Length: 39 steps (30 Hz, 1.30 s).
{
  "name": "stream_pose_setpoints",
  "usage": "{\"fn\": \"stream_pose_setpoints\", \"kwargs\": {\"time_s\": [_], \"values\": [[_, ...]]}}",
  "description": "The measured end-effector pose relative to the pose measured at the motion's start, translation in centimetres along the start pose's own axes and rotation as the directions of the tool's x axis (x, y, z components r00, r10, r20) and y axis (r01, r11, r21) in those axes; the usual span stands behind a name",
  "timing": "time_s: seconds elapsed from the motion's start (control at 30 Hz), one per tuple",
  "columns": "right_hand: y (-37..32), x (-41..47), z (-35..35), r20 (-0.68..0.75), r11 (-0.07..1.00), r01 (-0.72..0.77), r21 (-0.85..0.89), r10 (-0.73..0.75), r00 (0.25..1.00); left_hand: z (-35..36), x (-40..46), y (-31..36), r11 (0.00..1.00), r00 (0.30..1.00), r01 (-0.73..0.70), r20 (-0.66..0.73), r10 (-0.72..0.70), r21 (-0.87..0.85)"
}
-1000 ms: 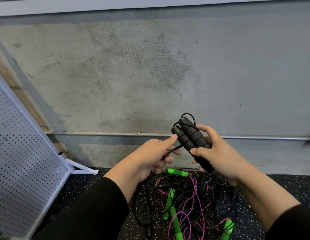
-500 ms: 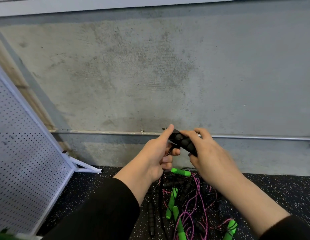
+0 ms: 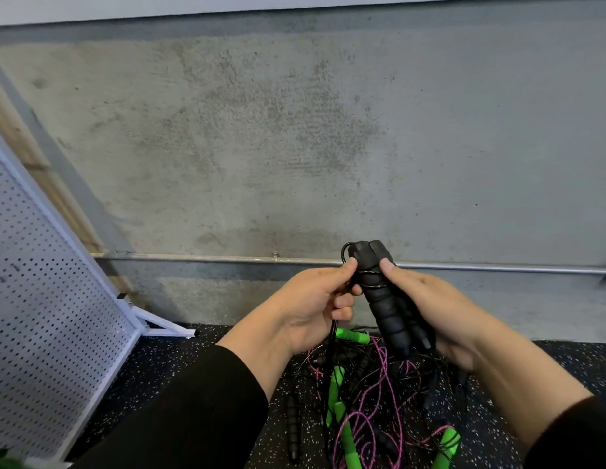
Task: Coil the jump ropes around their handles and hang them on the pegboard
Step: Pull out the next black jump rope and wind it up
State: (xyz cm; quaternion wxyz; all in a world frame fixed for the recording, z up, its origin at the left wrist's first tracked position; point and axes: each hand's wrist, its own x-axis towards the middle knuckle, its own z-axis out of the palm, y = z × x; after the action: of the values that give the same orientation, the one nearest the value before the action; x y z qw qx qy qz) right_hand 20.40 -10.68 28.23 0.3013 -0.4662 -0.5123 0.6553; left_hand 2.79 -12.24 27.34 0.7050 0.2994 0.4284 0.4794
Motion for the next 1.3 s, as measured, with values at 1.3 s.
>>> {"fn": "stream_pose_setpoints", "kwargs": {"time_s": [1.3], "values": [[-0.1,1.2,-0.3,-0.046,0.842,0.236,-0.485,-0.294,0.955,-0.7,0.4,-0.4,0.962,0.968,-0.048,-0.226,0.112,0.270]]}}
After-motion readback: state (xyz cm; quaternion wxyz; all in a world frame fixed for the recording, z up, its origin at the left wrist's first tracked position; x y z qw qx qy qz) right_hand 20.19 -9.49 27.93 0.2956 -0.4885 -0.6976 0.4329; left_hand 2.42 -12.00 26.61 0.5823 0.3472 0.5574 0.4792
